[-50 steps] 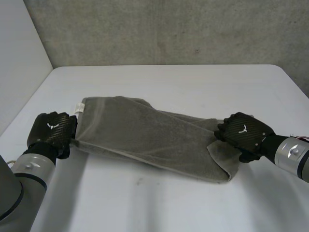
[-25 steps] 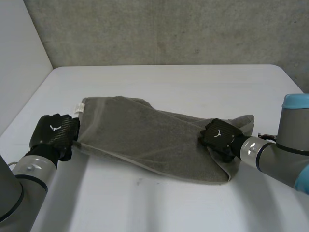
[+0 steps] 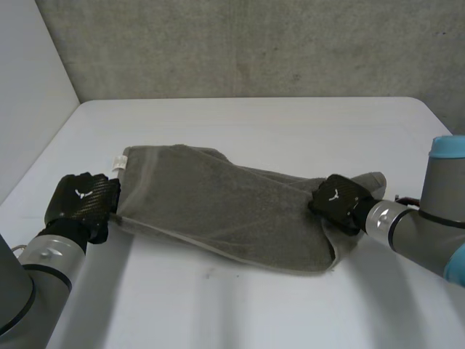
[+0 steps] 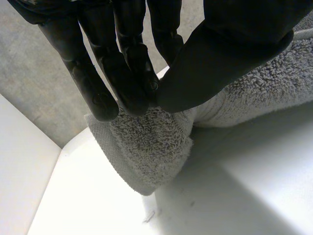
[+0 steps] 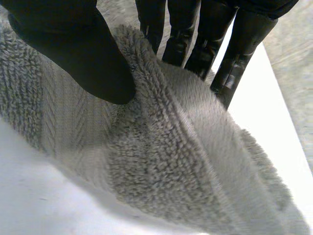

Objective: Fold the towel.

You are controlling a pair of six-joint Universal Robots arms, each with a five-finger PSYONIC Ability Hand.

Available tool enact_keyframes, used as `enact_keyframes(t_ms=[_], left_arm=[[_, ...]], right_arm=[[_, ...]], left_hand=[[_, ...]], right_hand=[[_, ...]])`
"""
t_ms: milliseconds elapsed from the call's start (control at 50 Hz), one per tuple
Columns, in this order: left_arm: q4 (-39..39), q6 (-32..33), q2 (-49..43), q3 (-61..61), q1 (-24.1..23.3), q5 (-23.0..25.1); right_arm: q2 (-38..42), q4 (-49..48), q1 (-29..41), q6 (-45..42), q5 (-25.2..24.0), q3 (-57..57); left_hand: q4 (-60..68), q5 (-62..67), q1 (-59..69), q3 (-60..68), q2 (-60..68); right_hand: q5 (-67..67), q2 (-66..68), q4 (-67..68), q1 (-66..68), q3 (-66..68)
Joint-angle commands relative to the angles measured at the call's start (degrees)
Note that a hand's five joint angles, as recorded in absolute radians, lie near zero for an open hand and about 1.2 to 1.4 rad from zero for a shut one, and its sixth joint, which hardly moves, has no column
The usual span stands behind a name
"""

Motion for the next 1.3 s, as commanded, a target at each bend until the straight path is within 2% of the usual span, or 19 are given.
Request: enact_keyframes(t_ms=[20,160,200,320,440,560,640,800,880,1020,1080,1100,1120,1140,1160,1180,1200,1240,1300], left_arm=[[-0.31,0.36,0.74,2.12,0.71,0.19],[-5.31,3.96,8.28,15.1,4.05,0.28],[-6.63,4.23,9.43,18.52,4.14,0.28],[-12.33,4.31,13.13,31.53,4.23,0.19],[-20.77,4.4,12.7,41.91,4.23,0.28],[-27.82,4.49,8.65,45.63,4.93,0.8],[-34.13,4.67,0.07,46.77,5.37,2.29],[-41.17,5.98,-15.23,51.67,3.79,2.21],[-42.41,6.42,-20.62,56.17,2.91,2.3],[-42.32,6.43,-32.02,77.74,2.38,1.95],[-41.45,6.25,-36.5,91.61,2.38,2.12],[-41.44,6.25,-36.52,91.68,2.38,2.12],[-39.7,6.08,-38.53,99.69,2.38,1.86],[-39.69,6.07,-38.55,99.77,2.38,1.86],[-36.64,5.64,-40.03,106.21,2.38,1.6],[-36.61,5.63,-40.04,106.27,2.38,1.59],[-31.04,4.42,-40.3,111.93,2.47,1.33],[-21.62,1.17,-37.51,111.2,1.6,-0.77],[-18.24,-0.25,-35.03,109.52,0.54,-1.83]], right_arm=[[-9.03,-0.16,-0.12,3.51,0.04,-1.63],[-16.87,0.02,-3.11,21.37,2.24,-10.34],[-22.64,-0.07,-6.43,28.81,2.5,-12.88],[-30.32,0.81,-11.81,34.91,2.68,-16.32],[-35.42,10.56,-17.79,35.87,2.59,-22.73],[-29.73,21.27,-17.18,31.68,2.5,-25.72],[-24.69,24.28,-13.22,26.03,3.38,-25.81],[-9.86,26.3,-2.69,14.08,17.25,-27.82],[-5.55,25.69,-0.57,13.73,19.28,-30.98],[0.36,17.16,1.19,14.78,20.17,-39.96],[2.46,7.84,1.72,16.19,22.37,-46.55],[3.25,2.1,2.16,16.8,24.37,-50.12],[3.43,-4.31,2.51,17.32,26.48,-52.76],[3.43,-4.38,2.51,17.33,26.5,-52.79],[3.17,-11.86,2.86,17.76,27.8,-54.44],[3.17,-11.93,2.86,17.77,27.82,-54.46],[2.38,-17.68,3.13,18.29,27.99,-54.37],[-0.86,-28.32,3.48,20.04,27.99,-52.1],[-2.02,-30.3,3.48,21.02,27.9,-50.24]], left_hand=[[10.23,10.37,11.21,10.29,10.19],[10.23,10.37,11.21,10.29,10.19],[10.23,10.37,11.21,10.29,10.19],[10.23,10.37,11.21,10.29,10.19],[10.23,10.37,11.21,10.29,10.19],[10.23,10.37,11.21,10.29,10.19],[10.23,10.37,11.21,10.29,10.19],[10.23,10.37,11.21,10.29,10.19],[10.23,10.37,11.21,10.29,10.19],[10.23,10.37,11.21,10.29,10.19],[10.23,10.37,11.21,10.29,10.19],[10.23,10.37,11.21,10.29,10.19],[10.23,10.37,11.21,10.29,10.19],[10.23,10.37,11.21,10.29,10.19],[10.23,10.37,11.21,10.29,10.19],[10.23,10.37,11.21,10.29,10.19],[10.23,10.37,11.21,10.29,10.19],[10.23,10.37,11.21,10.29,10.19],[10.23,10.37,11.21,10.29,10.19]], right_hand=[[14.43,12.92,11.96,24.66,12.37],[14.43,12.92,11.96,24.66,12.37],[14.43,12.92,11.96,24.66,12.37],[14.43,12.92,11.96,24.66,12.37],[14.43,12.92,11.96,24.66,12.37],[14.43,12.92,11.96,24.66,12.37],[14.43,12.92,11.96,24.66,12.37],[14.43,12.92,11.96,24.66,12.37],[14.43,12.92,11.96,24.66,12.37],[14.43,12.92,11.96,24.66,12.37],[14.43,12.92,11.96,24.66,12.37],[14.43,12.92,11.96,24.66,12.37],[14.43,12.92,11.96,24.66,12.37],[14.43,12.92,11.96,24.66,12.37],[14.43,12.92,11.96,24.66,12.37],[14.43,12.92,11.96,24.66,12.37],[14.43,12.92,11.96,24.66,12.37],[14.43,12.92,11.96,24.66,12.37],[14.43,12.92,11.96,24.66,12.37]])
